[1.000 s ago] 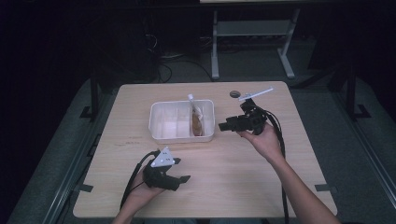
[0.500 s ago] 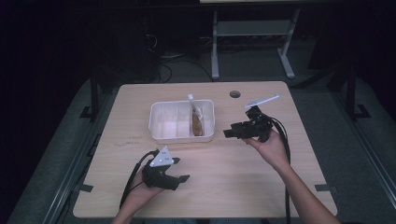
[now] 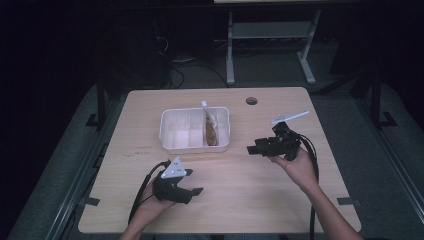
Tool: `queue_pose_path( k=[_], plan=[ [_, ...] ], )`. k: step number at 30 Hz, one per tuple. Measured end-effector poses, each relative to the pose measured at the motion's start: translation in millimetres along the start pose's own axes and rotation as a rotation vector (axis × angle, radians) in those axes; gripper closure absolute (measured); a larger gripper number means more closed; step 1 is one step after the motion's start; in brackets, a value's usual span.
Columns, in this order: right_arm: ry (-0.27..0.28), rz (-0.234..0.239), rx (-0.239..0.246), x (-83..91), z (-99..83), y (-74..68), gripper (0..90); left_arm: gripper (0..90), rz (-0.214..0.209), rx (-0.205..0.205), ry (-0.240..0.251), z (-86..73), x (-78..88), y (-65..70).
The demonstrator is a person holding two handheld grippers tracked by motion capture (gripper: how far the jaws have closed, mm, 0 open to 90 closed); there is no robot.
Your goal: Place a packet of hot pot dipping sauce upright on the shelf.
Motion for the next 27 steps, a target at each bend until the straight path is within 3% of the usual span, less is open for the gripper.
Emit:
queue_pose_path(
  k=[14,27],
  plan=[
    [-0.037,-0.029,0.008,7.1,-22.8,2.0,40.1,27.7,0.004,-0.001,-0.002,-0.3,0.8,-1.3],
    [-0.015,-0.033,-0.002,15.6,-38.6,4.7,39.8,27.7,0.004,0.002,0.001,0.0,1.8,-1.8]
  ],
)
Point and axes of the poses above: each handheld gripper's, and its own axes: x roughly backward along the jaws, z roughly out of its top, y roughly to its right, the point moved 10 cm from there along -x, roughly forward along the jaws, and after that the axes turned 8 degrees about x, right-handed, at the moved point
